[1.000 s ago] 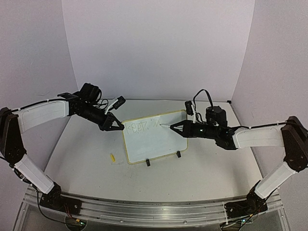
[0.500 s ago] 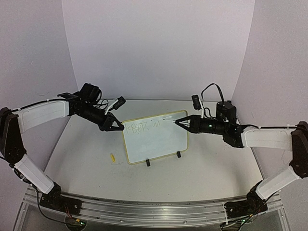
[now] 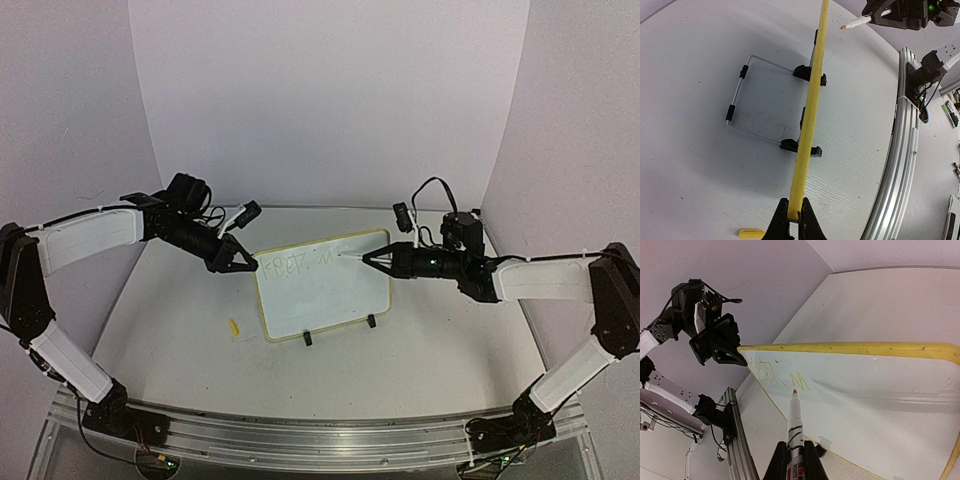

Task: Write a sentence on the whiteboard
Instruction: Write on the whiteboard with the whiteboard marker without the cap.

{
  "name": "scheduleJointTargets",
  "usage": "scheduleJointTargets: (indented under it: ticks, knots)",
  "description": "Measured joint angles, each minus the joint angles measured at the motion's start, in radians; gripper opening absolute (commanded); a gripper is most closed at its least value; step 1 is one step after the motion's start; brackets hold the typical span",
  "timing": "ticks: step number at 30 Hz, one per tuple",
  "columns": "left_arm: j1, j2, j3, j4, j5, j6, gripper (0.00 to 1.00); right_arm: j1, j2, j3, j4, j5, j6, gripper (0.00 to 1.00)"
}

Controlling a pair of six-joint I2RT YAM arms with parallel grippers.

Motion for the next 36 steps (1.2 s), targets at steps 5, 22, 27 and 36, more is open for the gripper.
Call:
scheduleJointTargets:
  ticks: [5, 22, 27, 36]
  knots:
    - [0.000, 0.001, 0.000, 0.000, 0.001, 0.000, 0.00, 0.000, 0.008, 0.016, 0.002, 0.016, 0.000, 0.00]
    - [0.000, 0.001, 0.000, 0.000, 0.000, -0.001, 0.00, 0.000, 0.058, 0.051, -0.001, 0.046, -0.007, 0.00]
    - [0.000, 0.001, 0.000, 0.000, 0.000, -0.002, 0.00, 0.000, 0.068, 0.058, -0.006, 0.037, -0.015, 0.00]
    - [0.000, 0.003, 0.000, 0.000, 0.003, -0.001, 0.00, 0.000, 0.069, 0.056, -0.029, 0.031, -0.033, 0.00]
